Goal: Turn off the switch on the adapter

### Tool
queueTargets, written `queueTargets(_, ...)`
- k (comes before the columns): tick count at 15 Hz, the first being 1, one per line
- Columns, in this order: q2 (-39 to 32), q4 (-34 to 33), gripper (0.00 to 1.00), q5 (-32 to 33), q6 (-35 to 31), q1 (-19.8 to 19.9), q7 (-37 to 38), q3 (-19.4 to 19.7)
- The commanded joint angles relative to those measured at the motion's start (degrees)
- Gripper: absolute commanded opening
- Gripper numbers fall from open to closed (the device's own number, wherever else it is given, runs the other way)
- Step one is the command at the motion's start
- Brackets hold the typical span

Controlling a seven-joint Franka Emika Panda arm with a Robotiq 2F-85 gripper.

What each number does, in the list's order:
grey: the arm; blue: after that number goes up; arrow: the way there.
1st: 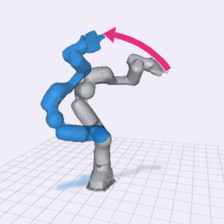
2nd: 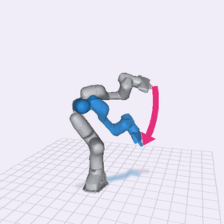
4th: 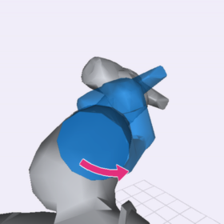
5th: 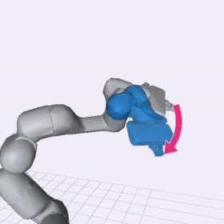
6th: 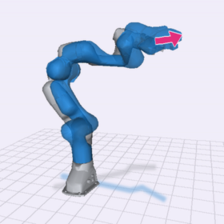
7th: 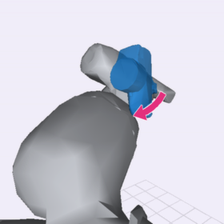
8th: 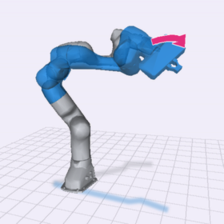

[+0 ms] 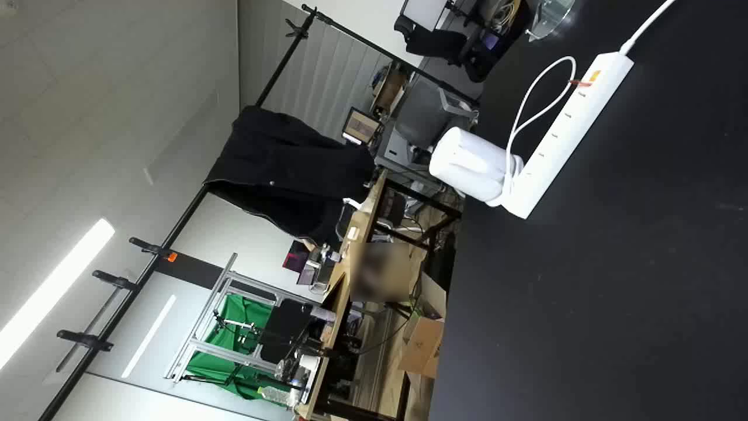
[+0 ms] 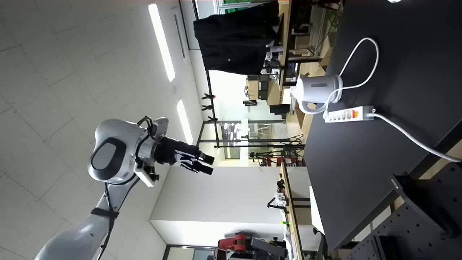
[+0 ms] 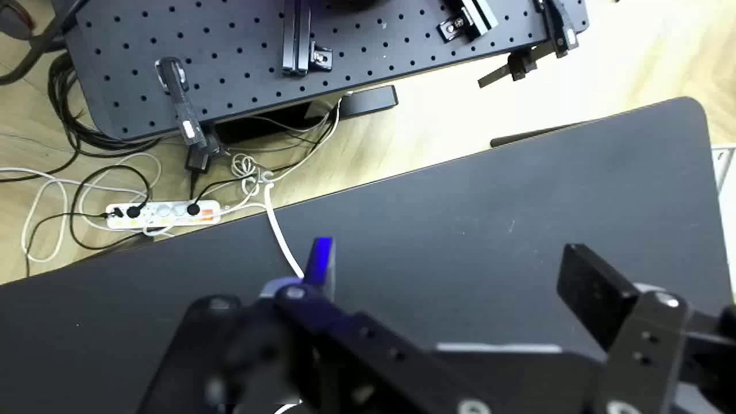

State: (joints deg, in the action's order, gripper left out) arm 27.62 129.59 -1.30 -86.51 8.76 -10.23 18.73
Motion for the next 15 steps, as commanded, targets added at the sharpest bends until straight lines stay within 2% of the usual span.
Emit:
queueTargets(1,-0.28,-0.08,1.0,-0.42,0.01,1.35,-0.53,-1.08)
queueTargets(12,-0.27,-0.08,1.0,-0.41,-0.07,1.35,-0.56,-1.08)
queueTargets(15,-1.06,1.33,1.0,-0.58,-6.87,1.68,-0.59,-1.21)
